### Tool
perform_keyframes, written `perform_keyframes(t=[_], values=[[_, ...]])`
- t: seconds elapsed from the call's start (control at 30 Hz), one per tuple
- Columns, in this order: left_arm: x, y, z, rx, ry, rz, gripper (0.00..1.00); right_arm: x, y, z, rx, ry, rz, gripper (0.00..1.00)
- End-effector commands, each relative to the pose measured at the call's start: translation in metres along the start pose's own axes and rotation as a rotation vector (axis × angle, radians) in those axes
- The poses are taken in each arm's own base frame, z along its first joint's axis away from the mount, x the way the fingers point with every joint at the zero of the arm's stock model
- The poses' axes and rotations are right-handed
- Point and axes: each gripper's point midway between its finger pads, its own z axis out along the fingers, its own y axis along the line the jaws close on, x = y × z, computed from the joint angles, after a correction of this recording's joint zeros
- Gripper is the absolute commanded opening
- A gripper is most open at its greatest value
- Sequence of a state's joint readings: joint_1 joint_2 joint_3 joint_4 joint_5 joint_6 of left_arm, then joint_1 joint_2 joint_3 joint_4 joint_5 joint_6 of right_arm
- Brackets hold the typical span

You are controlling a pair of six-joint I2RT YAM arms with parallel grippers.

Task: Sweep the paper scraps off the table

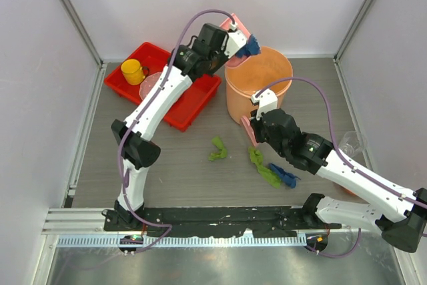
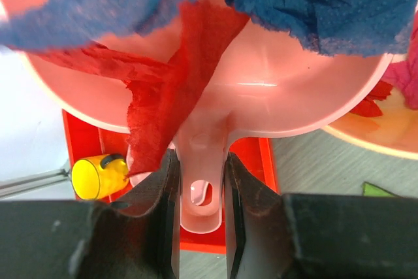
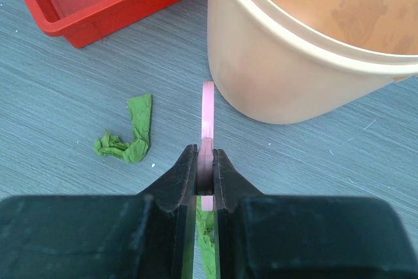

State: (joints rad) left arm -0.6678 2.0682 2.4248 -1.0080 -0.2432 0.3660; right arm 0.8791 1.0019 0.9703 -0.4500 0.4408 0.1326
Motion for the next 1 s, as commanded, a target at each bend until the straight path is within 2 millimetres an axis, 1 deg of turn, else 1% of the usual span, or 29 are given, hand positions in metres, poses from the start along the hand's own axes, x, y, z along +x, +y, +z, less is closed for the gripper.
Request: perform_keyframes(t=[0.0,0.07,0.1,0.13,0.2,0.23,0.27,0.3,0.33,0.37,0.4,0.43,0.47,0.5,0.53,0.57,0.6,0.63,0.67,0.7,0.77,0.8,0.87,0.9,0.93,0.97], values=[[-0.028,0.016,0.001,-0.131,-0.069,0.061,0.00,-0.015,0.001,0.001,-0.005,-0.050,0.016,0.01],[-0.031,0.022,0.001,-0.178,-0.066,0.092,0.00,-0.015,0.002,0.001,-0.009,-0.051,0.016,0.01],[-0.033,0.021,0.001,-0.188,-0.064,0.110,0.00,-0.016,0.002,0.000,-0.009,-0.053,0.020,0.01],[-0.035,0.027,0.000,-0.227,-0.058,0.134,0.00,-0.015,0.002,0.000,-0.012,-0.051,0.018,0.01],[-0.041,0.026,-0.003,-0.257,-0.063,0.175,0.00,-0.015,0.001,0.000,-0.009,-0.053,0.017,0.01],[-0.038,0.030,-0.003,-0.296,-0.040,0.195,0.00,-0.016,0.002,-0.001,-0.011,-0.055,0.018,0.01],[-0.045,0.035,-0.005,-0.331,-0.054,0.239,0.00,-0.017,0.002,-0.001,-0.012,-0.056,0.020,0.01],[-0.050,0.035,-0.011,-0.356,-0.059,0.265,0.00,-0.018,0.001,-0.002,-0.013,-0.061,0.019,0.01],[-0.053,0.040,-0.012,-0.408,-0.057,0.285,0.00,-0.018,0.002,-0.002,-0.015,-0.060,0.019,0.01],[-0.057,0.042,-0.015,-0.436,-0.051,0.345,0.00,-0.019,0.002,-0.003,-0.016,-0.063,0.020,0.01],[-0.058,0.043,-0.016,-0.455,-0.042,0.379,0.00,-0.020,0.002,-0.003,-0.020,-0.065,0.021,0.01],[-0.065,0.046,-0.018,-0.489,-0.060,0.388,0.00,-0.020,0.002,-0.003,-0.020,-0.067,0.024,0.01],[-0.067,0.047,-0.021,-0.519,-0.049,0.407,0.00,-0.020,0.002,-0.004,-0.020,-0.065,0.020,0.01],[-0.068,0.048,-0.021,-0.532,-0.034,0.469,0.00,-0.019,0.002,-0.004,-0.018,-0.065,0.022,0.01],[-0.075,0.050,-0.023,-0.562,-0.052,0.474,0.00,-0.020,0.001,-0.004,-0.019,-0.067,0.021,0.01],[-0.078,0.051,-0.027,-0.586,-0.051,0.493,0.00,-0.020,0.002,-0.004,-0.019,-0.067,0.022,0.01],[-0.076,0.049,-0.023,-0.595,-0.029,0.551,0.00,-0.020,0.002,-0.004,-0.022,-0.068,0.023,0.01],[-0.085,0.051,-0.028,-0.630,-0.055,0.552,0.00,-0.020,0.002,-0.005,-0.022,-0.071,0.024,0.01],[-0.087,0.050,-0.028,-0.643,-0.059,0.570,0.00,-0.020,0.001,-0.005,-0.021,-0.071,0.026,0.01],[-0.086,0.049,-0.027,-0.657,-0.034,0.618,0.00,-0.020,0.002,-0.006,-0.022,-0.072,0.025,0.01],[-0.092,0.050,-0.031,-0.701,-0.051,0.616,0.00,-0.021,0.002,-0.007,-0.028,-0.076,0.026,0.01],[-0.090,0.049,-0.030,-0.712,-0.038,0.631,0.00,-0.021,0.002,-0.008,-0.030,-0.078,0.027,0.01],[-0.097,0.050,-0.037,-0.755,-0.048,0.662,0.00,-0.021,0.001,-0.009,-0.030,-0.081,0.027,0.01],[-0.097,0.047,-0.035,-0.764,-0.047,0.679,0.00,-0.022,0.001,-0.009,-0.030,-0.084,0.030,0.01],[-0.101,0.051,-0.041,-0.805,-0.049,0.696,0.00,-0.022,0.001,-0.009,-0.030,-0.084,0.029,0.01],[-0.104,0.049,-0.044,-0.823,-0.056,0.709,0.00,-0.022,0.001,-0.010,-0.032,-0.085,0.028,0.01]])
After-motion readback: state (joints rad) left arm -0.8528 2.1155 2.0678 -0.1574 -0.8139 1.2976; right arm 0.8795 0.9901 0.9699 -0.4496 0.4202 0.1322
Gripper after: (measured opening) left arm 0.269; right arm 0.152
